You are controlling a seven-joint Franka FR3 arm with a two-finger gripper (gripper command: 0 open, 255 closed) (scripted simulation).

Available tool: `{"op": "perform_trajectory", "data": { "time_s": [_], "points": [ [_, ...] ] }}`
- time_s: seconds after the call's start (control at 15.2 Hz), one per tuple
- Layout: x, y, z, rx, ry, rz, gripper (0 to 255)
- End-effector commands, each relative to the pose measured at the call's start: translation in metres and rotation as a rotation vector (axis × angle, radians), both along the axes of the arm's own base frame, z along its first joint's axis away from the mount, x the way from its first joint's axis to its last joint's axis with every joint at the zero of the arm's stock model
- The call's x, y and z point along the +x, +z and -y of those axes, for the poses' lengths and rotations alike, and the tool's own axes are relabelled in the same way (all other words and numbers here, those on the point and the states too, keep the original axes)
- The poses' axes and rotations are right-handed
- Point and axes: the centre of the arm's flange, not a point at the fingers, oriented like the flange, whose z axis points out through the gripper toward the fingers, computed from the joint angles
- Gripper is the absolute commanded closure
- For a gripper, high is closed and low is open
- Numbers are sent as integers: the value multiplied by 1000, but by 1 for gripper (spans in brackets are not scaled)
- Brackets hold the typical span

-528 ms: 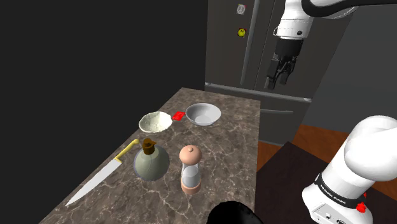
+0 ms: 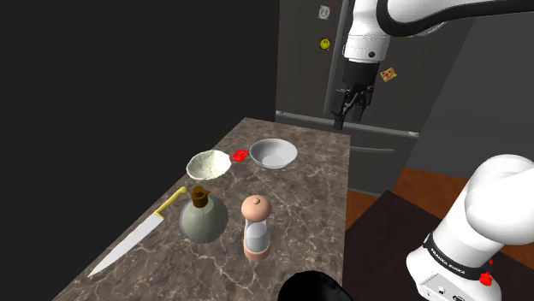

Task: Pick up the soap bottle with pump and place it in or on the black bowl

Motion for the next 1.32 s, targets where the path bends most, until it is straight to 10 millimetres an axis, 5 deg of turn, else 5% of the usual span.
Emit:
{"op": "perform_trajectory", "data": {
  "time_s": [0.0,1.25],
  "points": [
    [4,-7,-26,-5,-1,5,0],
    [83,-68,-261,-54,0,44,0]
  ]
}}
